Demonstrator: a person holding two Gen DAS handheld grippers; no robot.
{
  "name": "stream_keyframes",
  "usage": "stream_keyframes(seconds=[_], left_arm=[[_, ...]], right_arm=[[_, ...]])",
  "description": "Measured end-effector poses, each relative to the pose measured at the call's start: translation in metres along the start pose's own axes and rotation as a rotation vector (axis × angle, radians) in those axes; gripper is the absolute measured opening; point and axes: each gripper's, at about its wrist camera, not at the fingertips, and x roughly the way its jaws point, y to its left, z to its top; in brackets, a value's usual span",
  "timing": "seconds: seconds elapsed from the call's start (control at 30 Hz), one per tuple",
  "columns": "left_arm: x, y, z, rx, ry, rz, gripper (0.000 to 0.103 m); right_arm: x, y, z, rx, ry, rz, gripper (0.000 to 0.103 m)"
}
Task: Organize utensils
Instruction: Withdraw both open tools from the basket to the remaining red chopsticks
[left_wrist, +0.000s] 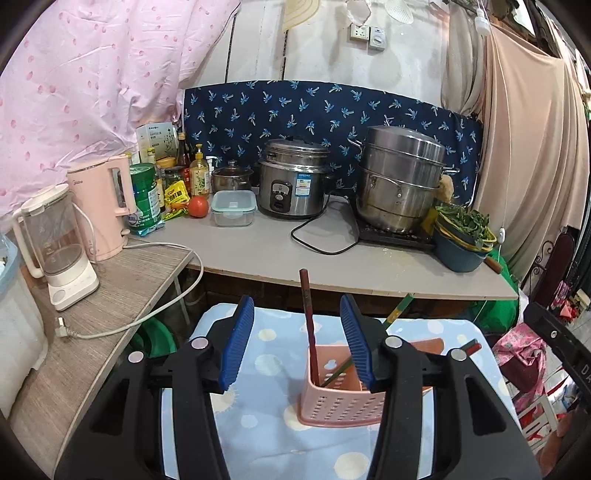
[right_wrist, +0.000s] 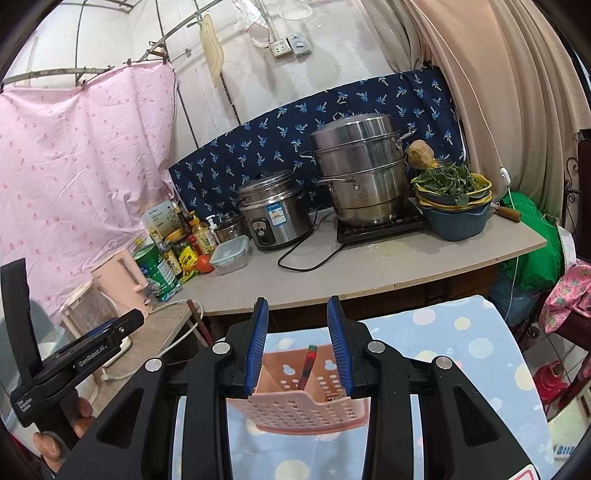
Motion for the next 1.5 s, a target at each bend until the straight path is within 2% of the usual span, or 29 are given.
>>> stream_keyframes(seconds=[0.37, 0.53, 0.63, 0.73, 0.83, 1.0, 1.27, 1.5], left_arm=[[-0.032, -0.002, -0.018, 0.045, 0.018, 0.019, 0.047], [-0.048, 0.001, -0.034, 0.053, 0.038, 0.026, 0.048], [-0.058, 0.004, -0.05, 0.062, 0.063, 0.027, 0.052], [-0.069, 0.006, -0.068, 0.079, 0.089, 0.026, 0.054], [-0.079, 0.009, -0.093, 0.096, 0.12, 0.034, 0.06], [-0.087, 0.012, -0.137, 0.136, 0.194, 0.032, 0.061], [-0.101, 0.015, -0.201, 0.16, 0.295, 0.006, 0.061], [-0.102, 0.021, -0.253, 0.113, 0.396, -0.023, 0.061]], right_arm=[[-0.039, 0.003, -0.021, -0.019, 0.027, 0.006, 0.033], [-0.057, 0.008, -0.04, -0.047, 0.058, 0.001, 0.033], [-0.068, 0.012, -0.06, -0.081, 0.099, -0.021, 0.033], [-0.079, 0.016, -0.082, -0.13, 0.133, -0.048, 0.033], [-0.088, 0.017, -0.105, -0.157, 0.171, -0.058, 0.033], [-0.099, 0.013, -0.154, -0.176, 0.265, -0.083, 0.033], [-0.117, 0.001, -0.225, -0.118, 0.39, -0.072, 0.033], [-0.127, -0.002, -0.271, -0.035, 0.465, -0.06, 0.033]])
